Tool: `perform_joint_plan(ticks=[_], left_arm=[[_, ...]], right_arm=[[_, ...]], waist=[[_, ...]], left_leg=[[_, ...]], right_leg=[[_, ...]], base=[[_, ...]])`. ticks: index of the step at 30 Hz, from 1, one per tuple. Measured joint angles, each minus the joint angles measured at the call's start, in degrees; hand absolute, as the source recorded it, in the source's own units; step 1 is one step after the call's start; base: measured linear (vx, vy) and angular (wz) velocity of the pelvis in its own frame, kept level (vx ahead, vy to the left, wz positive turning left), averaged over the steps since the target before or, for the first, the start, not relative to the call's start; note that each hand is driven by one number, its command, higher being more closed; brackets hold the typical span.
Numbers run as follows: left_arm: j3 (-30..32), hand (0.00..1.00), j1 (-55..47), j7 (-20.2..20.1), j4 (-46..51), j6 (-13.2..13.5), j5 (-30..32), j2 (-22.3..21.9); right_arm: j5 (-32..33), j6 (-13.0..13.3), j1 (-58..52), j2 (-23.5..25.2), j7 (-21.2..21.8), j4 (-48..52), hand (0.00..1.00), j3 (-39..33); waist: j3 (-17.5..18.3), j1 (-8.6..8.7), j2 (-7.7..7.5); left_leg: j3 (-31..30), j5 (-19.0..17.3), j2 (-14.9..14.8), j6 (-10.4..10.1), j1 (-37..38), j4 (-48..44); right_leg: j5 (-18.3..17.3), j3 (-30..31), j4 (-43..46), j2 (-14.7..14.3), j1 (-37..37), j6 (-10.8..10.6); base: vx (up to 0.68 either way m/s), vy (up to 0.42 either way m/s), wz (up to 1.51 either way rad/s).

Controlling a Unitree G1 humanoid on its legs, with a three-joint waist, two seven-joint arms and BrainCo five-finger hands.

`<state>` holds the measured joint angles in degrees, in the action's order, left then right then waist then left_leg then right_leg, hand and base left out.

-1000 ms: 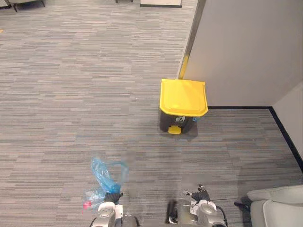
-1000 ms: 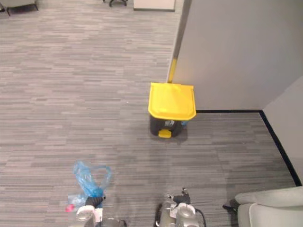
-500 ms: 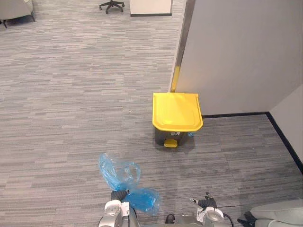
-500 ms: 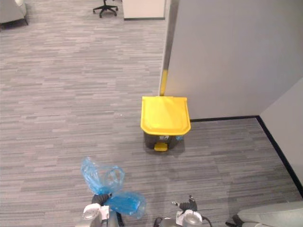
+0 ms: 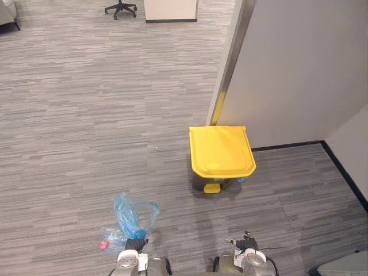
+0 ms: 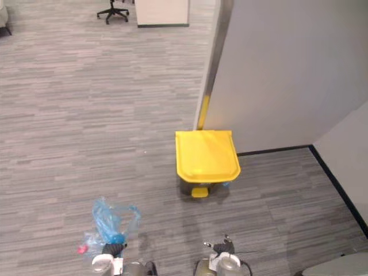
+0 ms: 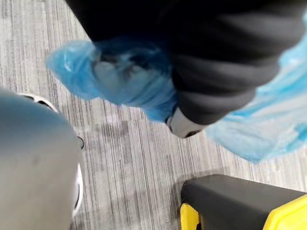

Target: Gather rubbish on tea table into small bin, then transfer packed bag to large trash can.

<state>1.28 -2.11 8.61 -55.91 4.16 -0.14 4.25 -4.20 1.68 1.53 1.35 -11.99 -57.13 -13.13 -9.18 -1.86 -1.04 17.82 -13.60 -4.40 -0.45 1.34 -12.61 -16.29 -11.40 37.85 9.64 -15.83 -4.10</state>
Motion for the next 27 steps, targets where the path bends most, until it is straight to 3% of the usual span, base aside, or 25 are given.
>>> perform_joint_plan(ticks=[1, 2, 3, 5, 8, 9, 10, 12, 14, 15, 16, 17, 18, 19, 23, 27], left_arm=[[0.0, 1.0, 0.1, 0.0, 0.0, 0.0, 0.0, 0.0], [0.0, 1.0, 0.0, 0.0, -0.1, 0.1, 0.0, 0.9], [0.0, 1.0, 0.1, 0.0, -0.8, 0.0, 0.0, 0.6], [0.1, 1.0, 0.6, 0.0, -1.8, 0.0, 0.1, -1.4], [1.9, 1.0, 1.0, -0.1, -1.6, 0.0, 0.1, -3.1], [2.3, 1.0, 1.4, -0.2, -0.5, 0.0, 0.0, -4.1], [2.3, 1.0, 1.2, -0.4, 1.0, 0.1, 0.0, -5.1], [2.3, 1.0, 1.3, -0.9, 2.1, 0.1, 0.0, -5.8], [2.3, 1.0, 1.6, -1.2, 2.6, 0.1, 0.0, -5.9], [2.3, 1.0, 1.3, -1.3, 2.5, 0.1, 0.0, -6.1], [2.2, 1.0, 1.5, -1.2, 2.0, -0.1, 0.2, -6.1], [2.1, 1.0, 1.6, -1.2, 1.9, -0.4, 0.4, -5.9], [1.8, 1.0, 1.3, -1.1, 2.0, -0.6, 0.4, -4.7], [1.6, 1.0, 1.4, -1.1, 1.3, -0.6, 0.4, -3.6], [1.0, 1.0, 1.3, -1.1, -1.1, -0.6, 0.4, -1.9], [0.5, 1.0, 0.7, -1.0, -2.2, -0.6, 0.4, -0.1]], right_arm=[[-0.1, 0.0, 0.1, -0.1, 0.0, 0.0, 0.0, 0.1], [-0.2, 0.0, -0.4, -0.1, 0.0, -0.2, 0.0, 0.4], [0.0, 0.0, -0.5, -0.5, 0.2, -0.3, 0.0, 0.2], [-0.1, -0.1, 0.0, -3.0, 0.0, -1.1, 0.0, -0.3], [0.0, -0.4, -0.9, -2.8, -0.1, -1.1, 0.0, -0.7], [0.3, -0.5, -1.8, -2.3, -0.3, -0.1, 0.0, -1.1], [0.5, -0.3, -2.2, -2.2, -0.4, 0.2, 0.0, -1.0], [1.2, -0.2, -1.9, -1.8, -0.4, 0.6, 0.0, -1.2], [2.2, -0.2, -2.1, -1.0, -0.4, 2.3, 0.0, -1.5], [2.4, -0.1, -2.5, -1.0, -0.3, 2.4, 0.0, -2.0], [2.5, -0.4, -2.8, -1.0, -0.6, 1.5, 0.0, -3.3], [2.4, -0.6, -2.8, -0.7, -0.7, 1.3, 0.0, -3.5], [2.4, -0.7, -2.7, 0.1, -0.7, 1.1, 0.0, -3.6], [2.4, -0.7, -2.7, 0.5, -0.4, 0.6, 0.0, -3.6], [2.5, -0.6, -2.3, 1.1, -0.2, -1.1, 0.0, -3.5], [2.6, -0.6, -2.1, 0.6, -0.2, -2.7, 0.0, -3.5]], waist=[[0.0, 0.12, 0.04], [0.5, 0.6, -1.19], [0.5, 0.86, -0.99], [0.7, 0.99, 2.56], [0.4, 1.06, 3.05], [0.2, 1.04, 2.74], [0.0, 0.7, 2.43], [-0.2, -0.12, 2.16], [-0.1, -0.35, 2.27], [0.0, -0.37, 2.47], [0.9, -0.8, 3.23], [1.3, -0.89, 2.65], [1.8, -0.84, 0.29], [2.3, -0.77, -0.8], [3.0, -0.33, -1.59], [3.1, -0.25, -1.62]], left_leg=[[-0.2, 0.0, -0.2, -0.7, 0.3, 0.3], [-1.7, -0.6, 0.9, -2.2, 0.9, 0.4], [-2.8, -1.0, 0.9, -2.9, 0.9, 0.2], [-4.6, -1.0, -1.9, -3.3, 1.8, -0.1], [-5.1, -1.0, -3.6, -3.5, -0.2, -8.0], [-5.6, 0.1, -5.1, -5.1, -3.8, -18.9], [-5.4, 0.6, -7.5, -5.0, -7.8, -28.9], [-3.3, -1.5, -9.8, -4.5, -11.4, -32.3], [-2.2, -1.5, -10.3, -4.3, -13.6, -26.3], [-2.0, 1.0, -10.2, -3.1, -14.4, -17.6], [-2.7, 4.0, -8.8, -4.2, -14.1, -11.5], [-2.5, 4.6, -7.9, -4.1, -13.7, -10.1], [-1.1, 6.2, -4.7, -3.3, -11.5, -5.5], [-0.1, 7.0, -2.6, -2.7, -10.0, -2.4], [0.6, 9.7, 1.4, -2.0, -5.6, 5.0], [0.4, 11.4, 1.7, -2.3, -4.1, 8.7]], right_leg=[[0.4, -0.3, -3.2, -0.9, -0.4, 0.4], [9.3, 0.8, -16.9, -3.0, 0.0, 3.4], [9.6, 0.8, -16.2, -3.6, 0.5, 5.8], [9.6, -1.0, -19.5, -5.7, 3.4, 6.3], [9.1, -2.4, -21.7, -6.3, 7.0, 7.0], [9.0, -3.3, -23.8, -6.5, 10.5, 7.2], [8.7, -3.4, -25.4, -6.5, 13.6, 7.5], [8.7, -3.1, -26.7, -6.4, 16.0, 7.5], [8.3, -2.9, -27.2, -5.6, 17.1, 6.4], [7.7, -2.5, -27.2, -5.4, 17.2, 4.8], [6.8, -1.5, -27.4, -5.3, 17.0, 2.2], [7.3, -1.1, -27.8, -4.6, 16.9, 1.8], [7.7, 0.5, -29.5, -2.4, 16.8, 0.9], [7.9, 1.2, -30.5, -0.8, 17.1, 0.0], [8.9, 2.7, -33.0, 1.1, 18.8, -0.8], [9.7, 3.2, -34.5, 0.6, 19.0, -0.3]], base=[[0.21, -0.093, 0.29], [0.23, -0.092, 0.37], [0.38, -0.122, 0.37], [0.4, -0.112, 0.08], [0.28, -0.079, 0.19], [0.27, -0.036, 0.24], [0.26, 0.005, 0.12], [0.2, 0.097, -0.15], [0.17, 0.161, -0.13], [0.15, 0.232, -0.07], [0.15, 0.227, -0.01], [0.17, 0.276, 0.01], [0.15, 0.204, 0.02], [0.12, 0.171, -0.08], [0.1, 0.097, -0.06], [0.05, -0.007, -0.09]])
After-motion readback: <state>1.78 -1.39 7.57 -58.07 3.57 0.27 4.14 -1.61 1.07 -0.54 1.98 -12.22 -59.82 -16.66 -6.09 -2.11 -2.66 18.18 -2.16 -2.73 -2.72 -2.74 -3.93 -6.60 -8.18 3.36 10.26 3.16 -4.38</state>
